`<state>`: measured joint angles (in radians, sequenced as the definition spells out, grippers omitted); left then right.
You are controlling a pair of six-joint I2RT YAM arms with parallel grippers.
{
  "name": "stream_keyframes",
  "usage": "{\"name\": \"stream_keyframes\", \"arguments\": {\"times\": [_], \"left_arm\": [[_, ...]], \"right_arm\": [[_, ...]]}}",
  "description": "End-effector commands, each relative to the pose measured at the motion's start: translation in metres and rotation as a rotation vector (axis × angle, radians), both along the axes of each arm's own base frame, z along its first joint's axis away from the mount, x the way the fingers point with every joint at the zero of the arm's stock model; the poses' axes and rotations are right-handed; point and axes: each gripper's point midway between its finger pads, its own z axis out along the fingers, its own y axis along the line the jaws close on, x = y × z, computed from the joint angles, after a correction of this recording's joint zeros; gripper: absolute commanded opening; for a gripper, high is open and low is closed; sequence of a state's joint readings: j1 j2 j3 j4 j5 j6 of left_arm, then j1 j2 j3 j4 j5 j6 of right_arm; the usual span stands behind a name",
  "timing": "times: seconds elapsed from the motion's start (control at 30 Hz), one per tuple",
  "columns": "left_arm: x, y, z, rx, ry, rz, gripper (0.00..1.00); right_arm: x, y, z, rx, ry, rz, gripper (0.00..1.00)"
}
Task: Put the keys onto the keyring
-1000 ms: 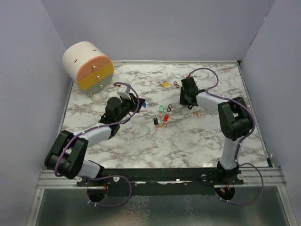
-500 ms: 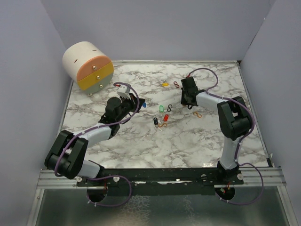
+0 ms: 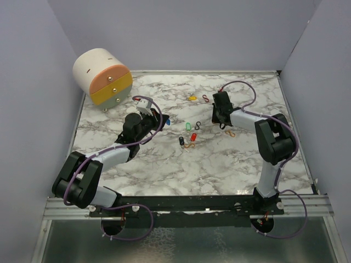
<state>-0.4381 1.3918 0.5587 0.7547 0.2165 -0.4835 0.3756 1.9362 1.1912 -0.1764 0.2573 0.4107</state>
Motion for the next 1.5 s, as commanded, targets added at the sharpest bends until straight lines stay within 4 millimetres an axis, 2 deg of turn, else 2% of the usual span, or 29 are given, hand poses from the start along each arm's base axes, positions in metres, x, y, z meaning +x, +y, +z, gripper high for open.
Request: {"name": "stream_keyframes", "arguments": {"times": [0.0, 0.13, 0.27, 0.7, 0.9, 1.2, 1.47], "left_arm": [[0.001, -0.007, 0.015, -0.03, -0.047, -0.032, 0.0], [0.0, -0.018, 0.016, -0.047, -0.048, -0.077, 0.0], [-0.002, -0.031, 0.017, -0.05, -0.057, -0.125, 0.0], [-0.01, -0.067, 0.014, -0.042, -0.079, -0.246, 0.0], [-0.018, -0.08, 0.015, -0.045, -0.114, -0.329, 0.0], [-0.036, -0.095, 0.023, -0.1, -0.205, -0.471, 0.0], [-0.044, -0.099, 0.029, -0.133, -0.276, -0.517, 0.0]], "right_arm": [[-0.006, -0.005, 0.018, 0.011, -0.062, 0.02, 0.01], [-0.012, 0.0, 0.039, 0.047, -0.12, 0.059, 0.01], [-0.019, 0.01, 0.05, 0.067, -0.152, 0.098, 0.01], [-0.054, 0.068, 0.092, 0.168, -0.241, 0.234, 0.01], [-0.067, 0.083, 0.116, 0.245, -0.278, 0.286, 0.01], [-0.081, 0.097, 0.131, 0.343, -0.286, 0.351, 0.01], [-0.093, 0.108, 0.139, 0.41, -0.278, 0.4, 0.01]]}}
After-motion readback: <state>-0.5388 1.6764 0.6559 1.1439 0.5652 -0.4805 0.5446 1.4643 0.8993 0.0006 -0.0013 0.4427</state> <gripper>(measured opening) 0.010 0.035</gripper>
